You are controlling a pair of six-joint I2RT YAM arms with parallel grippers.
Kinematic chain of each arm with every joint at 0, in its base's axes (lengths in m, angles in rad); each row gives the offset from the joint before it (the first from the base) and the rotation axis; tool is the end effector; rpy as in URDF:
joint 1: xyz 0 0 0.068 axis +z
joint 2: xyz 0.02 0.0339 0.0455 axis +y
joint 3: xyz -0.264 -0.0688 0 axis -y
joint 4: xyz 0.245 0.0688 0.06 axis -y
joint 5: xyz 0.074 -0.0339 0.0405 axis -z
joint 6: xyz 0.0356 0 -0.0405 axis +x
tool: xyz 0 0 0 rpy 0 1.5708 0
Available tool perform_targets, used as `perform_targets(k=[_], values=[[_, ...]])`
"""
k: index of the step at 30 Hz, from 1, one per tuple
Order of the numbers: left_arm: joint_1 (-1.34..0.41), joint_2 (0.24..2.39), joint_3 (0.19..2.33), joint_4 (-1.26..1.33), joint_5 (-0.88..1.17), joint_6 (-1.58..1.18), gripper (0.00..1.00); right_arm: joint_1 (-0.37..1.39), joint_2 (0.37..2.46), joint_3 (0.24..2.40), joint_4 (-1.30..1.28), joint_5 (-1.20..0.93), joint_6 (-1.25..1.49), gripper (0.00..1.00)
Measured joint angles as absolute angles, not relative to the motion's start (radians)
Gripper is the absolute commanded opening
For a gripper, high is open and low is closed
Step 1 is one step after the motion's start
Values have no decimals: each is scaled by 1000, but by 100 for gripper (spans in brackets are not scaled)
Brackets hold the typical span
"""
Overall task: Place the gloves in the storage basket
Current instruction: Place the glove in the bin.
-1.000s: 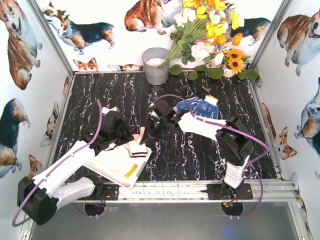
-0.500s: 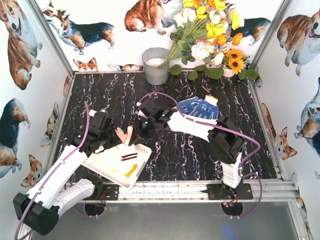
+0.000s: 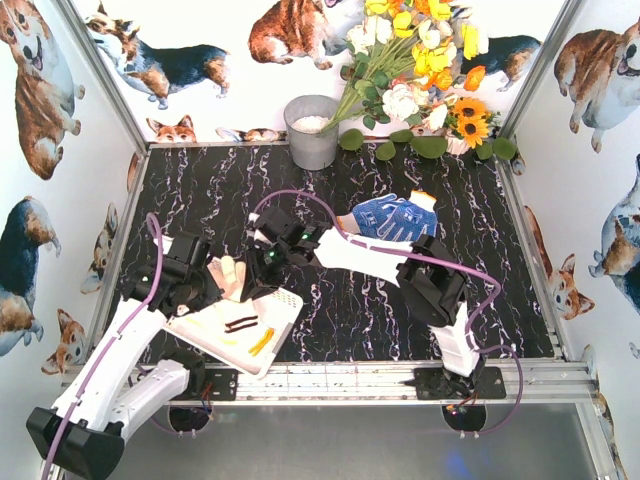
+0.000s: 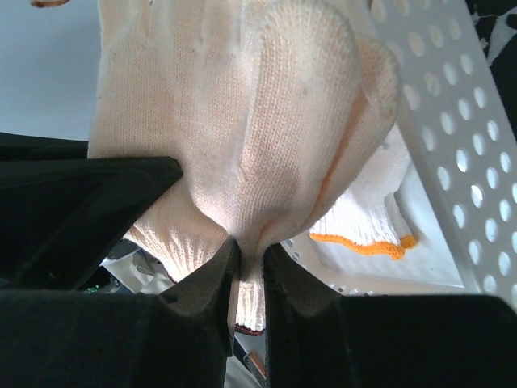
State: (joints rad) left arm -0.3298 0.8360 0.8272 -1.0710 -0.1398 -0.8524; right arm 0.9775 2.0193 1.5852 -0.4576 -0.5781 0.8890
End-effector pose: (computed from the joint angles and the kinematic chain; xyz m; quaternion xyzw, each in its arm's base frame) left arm 0.1341 -0.0407 0.2709 -0.2664 0.9304 -0.0789 0.2391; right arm 0.2339 0.3816 0.2220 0.1348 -0.8987 -0.4165 0.0259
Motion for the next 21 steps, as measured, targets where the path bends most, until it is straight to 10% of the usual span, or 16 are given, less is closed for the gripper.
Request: perform_targets(k=[21], values=[[-268,812,733,-1089,-187,-879,0,1021,2152,1758,-571,-565,802,0]])
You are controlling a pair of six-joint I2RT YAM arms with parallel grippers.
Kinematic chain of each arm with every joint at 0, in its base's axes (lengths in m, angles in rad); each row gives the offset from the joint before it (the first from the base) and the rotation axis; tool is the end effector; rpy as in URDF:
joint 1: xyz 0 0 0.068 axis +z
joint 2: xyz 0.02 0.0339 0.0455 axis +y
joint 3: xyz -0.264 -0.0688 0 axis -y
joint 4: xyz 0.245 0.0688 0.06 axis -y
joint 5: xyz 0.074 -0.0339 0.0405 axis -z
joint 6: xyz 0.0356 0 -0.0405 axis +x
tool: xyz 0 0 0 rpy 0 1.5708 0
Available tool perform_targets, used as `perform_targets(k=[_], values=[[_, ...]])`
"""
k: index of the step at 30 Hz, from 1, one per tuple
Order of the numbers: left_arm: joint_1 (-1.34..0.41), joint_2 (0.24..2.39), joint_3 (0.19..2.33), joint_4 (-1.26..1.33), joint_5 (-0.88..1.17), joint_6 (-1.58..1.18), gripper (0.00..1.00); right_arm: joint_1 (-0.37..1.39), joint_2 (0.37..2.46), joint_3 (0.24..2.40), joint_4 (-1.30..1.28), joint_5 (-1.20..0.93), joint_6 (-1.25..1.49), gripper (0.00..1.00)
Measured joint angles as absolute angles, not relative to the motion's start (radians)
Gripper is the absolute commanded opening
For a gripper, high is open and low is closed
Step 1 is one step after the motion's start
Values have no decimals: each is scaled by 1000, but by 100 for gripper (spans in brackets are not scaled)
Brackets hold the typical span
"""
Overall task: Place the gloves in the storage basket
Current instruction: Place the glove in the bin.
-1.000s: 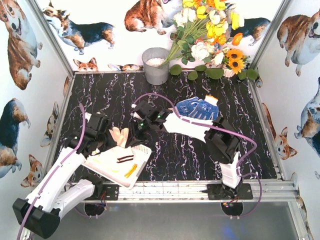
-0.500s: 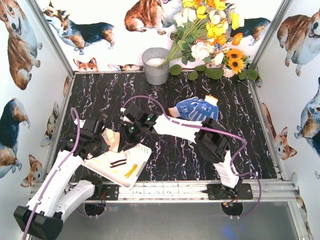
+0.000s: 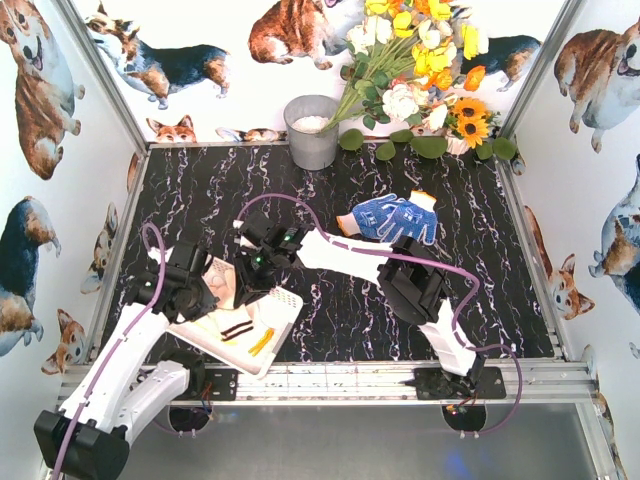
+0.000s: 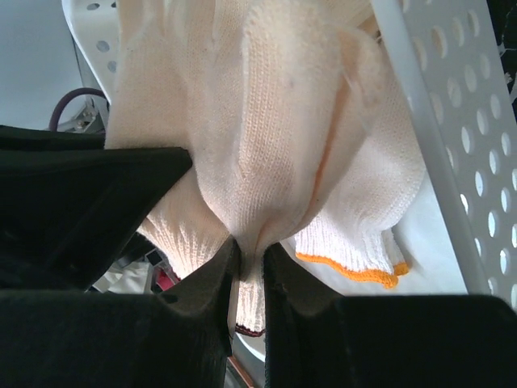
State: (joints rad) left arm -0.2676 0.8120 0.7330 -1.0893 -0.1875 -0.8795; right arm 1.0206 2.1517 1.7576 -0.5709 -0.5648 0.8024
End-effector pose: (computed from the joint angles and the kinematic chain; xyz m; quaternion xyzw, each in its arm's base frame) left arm 0.1271 -0.0280 0.2453 -0.3117 0.9246 -0.0309 0.2169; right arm 0.2313 0.4135 0.2100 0.1824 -0.9022 -0.3894 0.0348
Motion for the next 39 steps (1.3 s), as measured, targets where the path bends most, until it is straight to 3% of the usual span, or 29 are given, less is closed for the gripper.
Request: perform_targets(k=[15,17,22,23,39], values=[[-264,863,618,-1021,-65,-898,4,1030,2165,1764,-681,-541,728,0],[-264,873,616,-1021,-58,-898,8,1034,2167,1764,-690,-537,722,0],[-262,898,616,-1044,-64,-888,45,1040,2167,1764,-724,-516,699,0],[-261,901,617,-1053,-66,-883,48,1040,2168,1764,-733,-513,696,0],[-258,844,804,-1157,-192,-879,48,1045,2191,1761,-734,-517,718,0]])
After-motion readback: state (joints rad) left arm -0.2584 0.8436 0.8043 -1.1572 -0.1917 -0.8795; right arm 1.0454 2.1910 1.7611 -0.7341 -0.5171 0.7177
